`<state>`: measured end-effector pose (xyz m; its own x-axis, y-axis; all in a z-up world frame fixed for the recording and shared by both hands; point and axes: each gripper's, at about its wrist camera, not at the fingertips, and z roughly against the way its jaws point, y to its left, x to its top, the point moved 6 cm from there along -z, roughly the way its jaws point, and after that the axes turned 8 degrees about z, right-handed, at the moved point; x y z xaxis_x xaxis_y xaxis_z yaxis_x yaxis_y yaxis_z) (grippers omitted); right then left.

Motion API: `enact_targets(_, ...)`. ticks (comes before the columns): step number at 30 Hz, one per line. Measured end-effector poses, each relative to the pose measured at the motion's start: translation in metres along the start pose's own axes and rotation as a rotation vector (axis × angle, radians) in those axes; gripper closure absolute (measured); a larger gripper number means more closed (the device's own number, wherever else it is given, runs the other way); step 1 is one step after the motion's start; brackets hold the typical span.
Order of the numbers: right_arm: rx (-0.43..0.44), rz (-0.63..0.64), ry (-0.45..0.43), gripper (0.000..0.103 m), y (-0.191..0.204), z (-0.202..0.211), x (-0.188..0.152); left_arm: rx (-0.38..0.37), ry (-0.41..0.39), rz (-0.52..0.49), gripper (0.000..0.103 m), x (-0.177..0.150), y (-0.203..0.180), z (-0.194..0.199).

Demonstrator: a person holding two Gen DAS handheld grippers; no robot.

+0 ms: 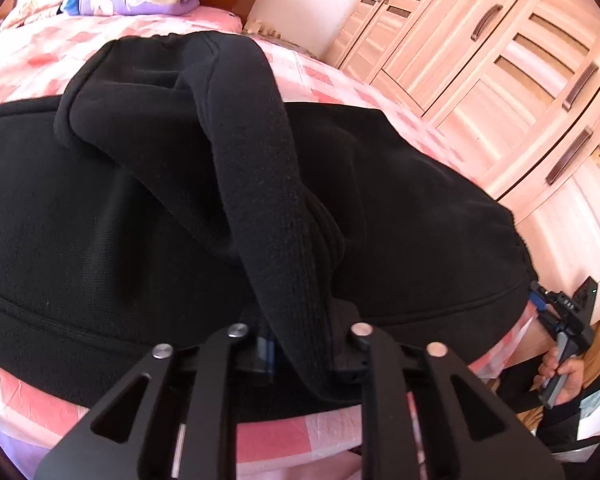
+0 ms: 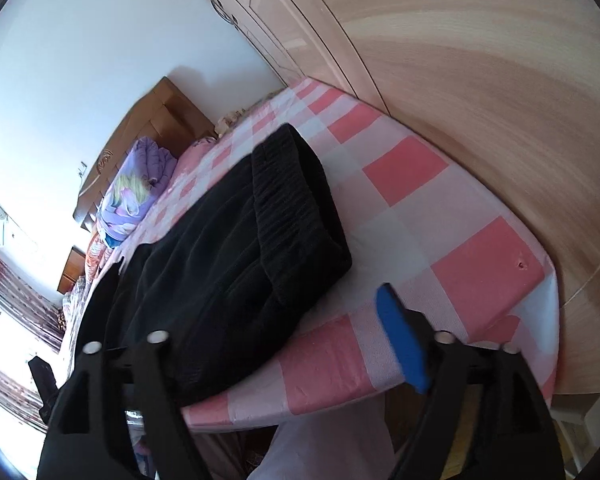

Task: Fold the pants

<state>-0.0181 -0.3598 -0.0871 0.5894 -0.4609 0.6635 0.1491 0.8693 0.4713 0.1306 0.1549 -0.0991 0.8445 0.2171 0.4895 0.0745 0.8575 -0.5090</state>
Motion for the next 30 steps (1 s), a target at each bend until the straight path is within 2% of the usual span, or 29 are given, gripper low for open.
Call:
enact_targets(1, 0.000, 0.029, -0.027, 0.020, 0.007, 0.008, 0.000, 0.013, -0.009, -0.003, 0.063, 0.001, 0.001, 0.003)
enact_targets(2, 0.022, 0.066, -0.046, 0.020, 0.018, 0.014, -0.001, 0.035, -0.026, -0.007, 0.041, 0.002, 0.003, 0.007)
enact_targets(3, 0.064, 0.112, -0.049, 0.020, 0.034, 0.016, -0.004, 0.063, -0.054, -0.007, 0.023, 0.003, 0.004, 0.013)
enact_targets(4, 0.104, 0.163, -0.040, 0.021, 0.051, 0.014, -0.009, 0.084, -0.100, -0.002, 0.020, 0.005, 0.008, 0.022)
enact_targets(7, 0.161, 0.312, 0.004, 0.022, 0.098, -0.002, -0.027, 0.048, -0.121, 0.038, 0.020, 0.003, 0.014, 0.035)
enact_targets(10, 0.125, 0.472, 0.077, 0.027, 0.140, -0.034, -0.049, 0.043, -0.156, 0.061, 0.020, 0.000, 0.015, 0.042)
enact_targets(12, 0.121, 0.555, 0.099, 0.030, 0.162, -0.044, -0.059, 0.055, -0.184, 0.050, 0.020, -0.001, 0.010, 0.046)
enact_targets(14, 0.186, 0.594, 0.101, 0.031, 0.178, -0.042, -0.069, 0.069, -0.211, -0.003, 0.020, -0.003, -0.005, 0.050)
enact_targets(16, 0.228, 0.649, 0.097, 0.032, 0.186, -0.037, -0.082, 0.109, -0.224, -0.076, 0.020, -0.004, -0.022, 0.049)
enact_targets(18, 0.204, 0.730, 0.103, 0.033, 0.189, -0.037, -0.096, 0.144, -0.228, -0.137, 0.020, -0.005, -0.037, 0.046)
enact_targets(24, 0.164, 0.754, 0.072, 0.035, 0.186, -0.052, -0.095, 0.098, -0.222, -0.216, 0.020, -0.025, -0.059, 0.039)
enact_targets(26, 0.173, 0.755, 0.096, 0.035, 0.186, -0.060, -0.094, 0.109, -0.236, -0.242, 0.020, -0.028, -0.066, 0.037)
enact_targets(30, 0.203, 0.801, 0.199, 0.034, 0.186, -0.062, -0.108, 0.126, -0.239, -0.294, 0.017, -0.028, -0.077, 0.032)
